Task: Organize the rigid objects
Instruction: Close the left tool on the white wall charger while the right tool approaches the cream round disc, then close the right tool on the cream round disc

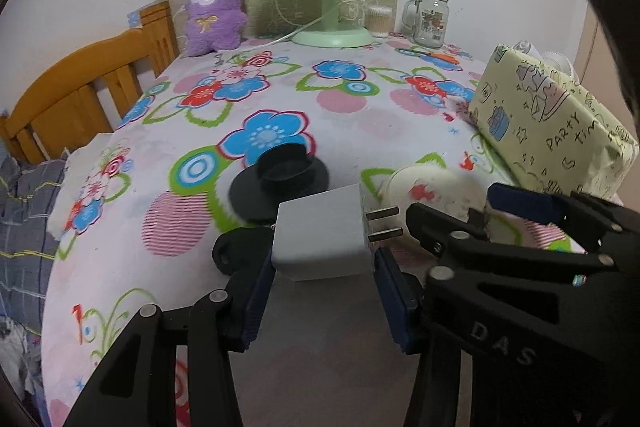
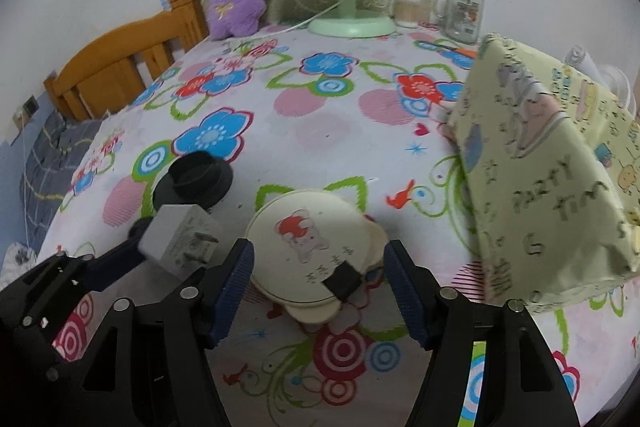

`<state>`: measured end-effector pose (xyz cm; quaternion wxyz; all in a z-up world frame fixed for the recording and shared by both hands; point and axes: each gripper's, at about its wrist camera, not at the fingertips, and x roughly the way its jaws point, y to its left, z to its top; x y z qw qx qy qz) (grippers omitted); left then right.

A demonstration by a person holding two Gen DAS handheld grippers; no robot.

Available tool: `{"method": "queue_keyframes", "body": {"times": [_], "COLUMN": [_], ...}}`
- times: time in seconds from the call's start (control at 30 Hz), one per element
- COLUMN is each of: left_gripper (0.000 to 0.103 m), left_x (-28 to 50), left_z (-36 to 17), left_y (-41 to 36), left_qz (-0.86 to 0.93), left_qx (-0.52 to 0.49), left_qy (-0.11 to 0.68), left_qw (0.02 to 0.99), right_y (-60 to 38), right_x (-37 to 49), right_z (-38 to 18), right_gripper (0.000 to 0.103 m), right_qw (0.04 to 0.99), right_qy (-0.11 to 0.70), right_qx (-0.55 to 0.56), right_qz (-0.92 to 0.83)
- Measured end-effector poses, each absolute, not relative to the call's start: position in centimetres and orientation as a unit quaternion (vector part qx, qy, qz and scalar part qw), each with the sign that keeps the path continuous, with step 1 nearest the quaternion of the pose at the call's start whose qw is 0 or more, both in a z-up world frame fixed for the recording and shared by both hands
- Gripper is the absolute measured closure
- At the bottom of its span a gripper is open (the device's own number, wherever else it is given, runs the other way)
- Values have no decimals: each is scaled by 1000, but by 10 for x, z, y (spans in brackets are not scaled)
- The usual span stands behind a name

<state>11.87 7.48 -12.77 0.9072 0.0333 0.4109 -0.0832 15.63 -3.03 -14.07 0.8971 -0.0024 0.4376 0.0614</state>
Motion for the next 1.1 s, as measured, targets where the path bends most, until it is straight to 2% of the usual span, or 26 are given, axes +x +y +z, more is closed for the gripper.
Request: {"method": "queue_keyframes", "body": {"times": [0.2,0.47,0.57,0.67,1.1], "left_gripper": [51,54,54,54,48], "left_x": [118,126,126,127,135], "left_z": [-129,-134,-134,-133,-133], "left_y": [83,88,88,84,75], "left_qz": [-66,-67,-63,-57,-43], "left_qx": [32,16,15,23,13], "left_qy": [408,418,419,418,424], "left_qw": [910,906,905,906,904], "right_y": [-27,-25,-24,-24,-39], "right_x": [163,174,176,173,171], "right_z": [-146,-153,-153,-152,-148], "right_gripper": [15,9,11,17,18], "right_qw": [895,890,890,892,892], "right_qy": [441,450,452,447,446], "right_qx": [-4,-6,-8,-7,16], "right_qz": [65,66,66,69,73]}}
